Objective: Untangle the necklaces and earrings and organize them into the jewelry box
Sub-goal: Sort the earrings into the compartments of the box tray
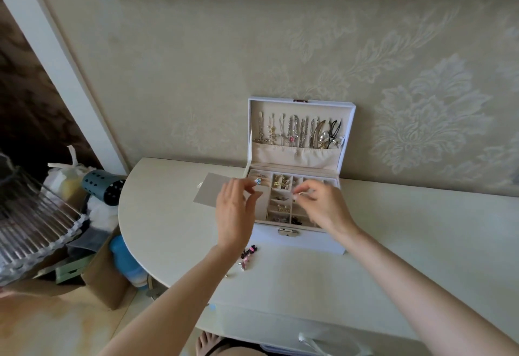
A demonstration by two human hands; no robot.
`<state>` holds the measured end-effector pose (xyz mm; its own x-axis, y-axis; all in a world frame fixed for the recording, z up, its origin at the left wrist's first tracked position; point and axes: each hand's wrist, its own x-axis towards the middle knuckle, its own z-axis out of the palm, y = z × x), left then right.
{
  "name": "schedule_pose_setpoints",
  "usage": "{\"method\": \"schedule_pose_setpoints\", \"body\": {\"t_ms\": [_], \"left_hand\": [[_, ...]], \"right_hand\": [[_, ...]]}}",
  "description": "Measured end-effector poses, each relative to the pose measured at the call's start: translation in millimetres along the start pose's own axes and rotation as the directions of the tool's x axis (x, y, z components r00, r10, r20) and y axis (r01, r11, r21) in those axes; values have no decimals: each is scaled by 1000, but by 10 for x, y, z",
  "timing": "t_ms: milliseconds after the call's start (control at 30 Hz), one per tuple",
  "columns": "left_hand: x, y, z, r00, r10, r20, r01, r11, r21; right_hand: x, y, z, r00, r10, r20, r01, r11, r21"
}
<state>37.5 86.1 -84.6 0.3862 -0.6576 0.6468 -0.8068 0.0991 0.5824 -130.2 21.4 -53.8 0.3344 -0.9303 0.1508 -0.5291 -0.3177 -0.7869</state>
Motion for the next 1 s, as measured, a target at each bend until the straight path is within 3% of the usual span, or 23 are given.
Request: {"method": "schedule_pose_setpoints", "body": {"t_ms": [133,300,433,567,733,1000], "left_hand": [[-332,-239,-296,991,-112,-69,112,994,1],[-534,-629,-489,964,-236,127,210,960,185],[-588,-719,-591,912,-295,285,242,948,208],[-647,-753,-645,865,-260,430,206,964,168],[-703,-799,-637,836,-263,481,169,958,230],[-711,-741,-634,827,-309,470,160,930,330]], "right_hand": [[-319,-173,260,949,-158,273,166,986,-7],[-487,-253,640,857,-196,476,335,915,-225],[-448,-215,877,860,-173,481,341,895,-288],[-388,-258,1000,861,-190,472,382,853,-355],[-335,-266,1038,866,-187,464,392,830,-396],[-364,-209,1014,905,-171,390,312,891,-331]]}}
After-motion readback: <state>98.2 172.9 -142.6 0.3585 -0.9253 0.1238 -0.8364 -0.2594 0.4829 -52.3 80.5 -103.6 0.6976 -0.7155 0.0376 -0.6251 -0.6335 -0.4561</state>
